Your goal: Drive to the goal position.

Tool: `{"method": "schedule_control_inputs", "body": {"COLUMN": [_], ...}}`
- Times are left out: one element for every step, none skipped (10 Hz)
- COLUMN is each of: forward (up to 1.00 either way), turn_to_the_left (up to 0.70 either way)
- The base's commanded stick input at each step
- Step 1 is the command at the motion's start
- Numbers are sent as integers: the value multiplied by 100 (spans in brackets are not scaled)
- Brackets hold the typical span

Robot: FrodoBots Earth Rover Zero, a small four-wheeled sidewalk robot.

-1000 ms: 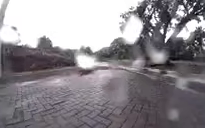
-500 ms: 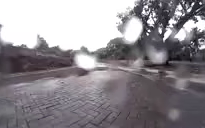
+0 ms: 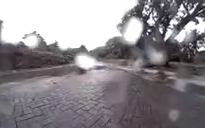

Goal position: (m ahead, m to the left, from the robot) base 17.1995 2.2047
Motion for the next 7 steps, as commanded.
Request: {"method": "schedule_control_inputs", "body": {"forward": [85, 85, 85, 85, 85, 85, 85], "turn_to_the_left": [0, 0, 0, 0, 0, 0, 0]}}
